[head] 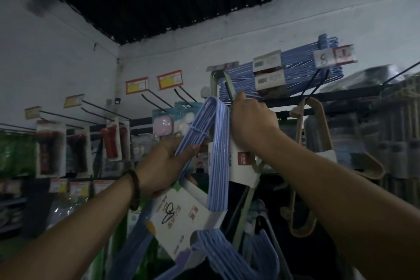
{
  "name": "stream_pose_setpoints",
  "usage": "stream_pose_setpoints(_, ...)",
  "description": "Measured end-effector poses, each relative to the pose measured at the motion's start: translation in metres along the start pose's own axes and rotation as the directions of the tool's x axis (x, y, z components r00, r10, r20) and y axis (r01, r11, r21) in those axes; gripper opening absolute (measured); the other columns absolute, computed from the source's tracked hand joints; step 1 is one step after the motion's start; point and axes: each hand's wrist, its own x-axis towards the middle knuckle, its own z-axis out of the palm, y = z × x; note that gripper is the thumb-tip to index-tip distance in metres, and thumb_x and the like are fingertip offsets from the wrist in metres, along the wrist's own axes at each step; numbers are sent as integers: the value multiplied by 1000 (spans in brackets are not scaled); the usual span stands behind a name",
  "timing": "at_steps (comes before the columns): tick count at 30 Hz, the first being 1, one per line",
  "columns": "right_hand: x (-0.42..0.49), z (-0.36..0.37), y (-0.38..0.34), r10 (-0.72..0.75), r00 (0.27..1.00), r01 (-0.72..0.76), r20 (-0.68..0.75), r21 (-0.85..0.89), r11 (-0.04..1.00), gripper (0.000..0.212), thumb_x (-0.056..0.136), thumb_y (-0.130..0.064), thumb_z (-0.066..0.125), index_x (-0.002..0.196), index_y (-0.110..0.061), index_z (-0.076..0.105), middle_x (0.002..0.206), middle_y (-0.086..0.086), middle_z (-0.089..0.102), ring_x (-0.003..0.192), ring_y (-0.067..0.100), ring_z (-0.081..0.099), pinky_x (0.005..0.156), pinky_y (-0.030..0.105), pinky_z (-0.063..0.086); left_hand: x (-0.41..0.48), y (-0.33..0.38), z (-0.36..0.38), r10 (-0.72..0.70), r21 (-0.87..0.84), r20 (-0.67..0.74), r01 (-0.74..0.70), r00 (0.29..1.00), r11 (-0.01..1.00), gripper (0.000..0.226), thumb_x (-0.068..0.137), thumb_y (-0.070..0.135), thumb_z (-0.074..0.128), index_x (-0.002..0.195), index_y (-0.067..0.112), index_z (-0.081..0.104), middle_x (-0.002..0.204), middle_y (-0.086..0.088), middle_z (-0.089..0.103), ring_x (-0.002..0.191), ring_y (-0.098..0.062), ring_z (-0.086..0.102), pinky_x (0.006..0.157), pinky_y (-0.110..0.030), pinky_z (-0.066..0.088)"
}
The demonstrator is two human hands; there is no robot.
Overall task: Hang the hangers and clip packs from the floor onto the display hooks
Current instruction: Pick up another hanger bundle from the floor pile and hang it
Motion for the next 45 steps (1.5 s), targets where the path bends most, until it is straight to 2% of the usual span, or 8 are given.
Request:
stream_pose_setpoints(7, 27, 38, 0, 107, 985, -118, 134, 80, 990, 31, 100, -19, 62, 125, -5, 52, 115, 14, 65, 101, 32, 67, 76, 42, 54, 4, -1, 1, -9, 76, -42, 12, 999, 997, 30, 108, 42, 48, 127, 33, 70, 108, 3, 78, 79, -20, 79, 72, -39, 66)
stream_pose_setpoints(16, 38, 105, 40, 147, 924, -126, 354, -80, 989, 26, 101, -20, 62, 118, -4, 51, 106, 12, 60, 83, 22, 57, 69, 35, 51, -3, -15, 3, -118, 130, -52, 124, 992, 984, 29, 109, 45, 49, 109, 35, 76, 106, 7, 80, 94, -16, 78, 89, -44, 63)
stream_pose_setpoints(20, 47, 92, 57, 30, 886, 36, 462, -135, 990, 37, 102, -35, 46, 113, -6, 65, 102, 12, 67, 89, 25, 65, 87, 44, 58, -9, -6, 15, -157, 27, -57, 159, 986, 987, 26, 110, 35, 49, 117, 23, 72, 89, 5, 80, 78, -13, 77, 63, -18, 59)
stream_pose_setpoints(26, 0, -27, 38, 6, 915, -130, 403, 282, 951, 62, 111, -48, 23, 98, -3, 64, 91, 18, 75, 70, 31, 76, 63, 40, 63, -35, 28, 28, -160, -28, -152, 157, 975, 987, 34, 109, 37, 51, 90, 21, 74, 75, -1, 74, 60, -17, 68, 60, -31, 54)
stream_pose_setpoints(30, -61, -111, 22, -3, 822, -290, 569, 423, 858, 77, 103, -72, 27, 113, -7, 68, 81, 19, 77, 66, 39, 76, 59, 41, 64, -63, 61, 41, -189, -127, -155, 170, 970, 977, 39, 109, 37, 51, 85, 13, 71, 68, -4, 66, 58, -21, 60, 55, -29, 47)
stream_pose_setpoints(34, -124, -165, 14, -41, 731, -77, 682, 142, 987, 65, 101, -66, 49, 107, -6, 72, 85, 19, 72, 74, 37, 72, 78, 50, 64, -86, 90, 71, -195, -267, -77, 168, 978, 949, 36, 109, 38, 51, 88, 15, 69, 72, -4, 66, 64, -24, 61, 61, -31, 42)
stream_pose_setpoints(38, -168, -182, 43, 104, 756, -21, 646, -135, 991, 53, 105, -49, 52, 80, -3, 62, 74, 11, 64, 63, 27, 61, 55, 35, 53, -100, 136, 119, -176, -400, -12, 156, 984, 903, 34, 108, 37, 55, 80, 22, 66, 71, 0, 67, 69, -22, 66, 68, -39, 57)
stream_pose_setpoints(45, -222, -269, 130, 318, 860, -169, 399, -365, 916, 21, 101, -22, 58, 117, -8, 60, 104, 9, 61, 88, 29, 64, 66, 35, 49, -127, 254, 205, -69, -476, 53, 86, 996, 875, 43, 108, 35, 54, 68, 21, 57, 62, -4, 58, 60, -24, 57, 60, -34, 44)
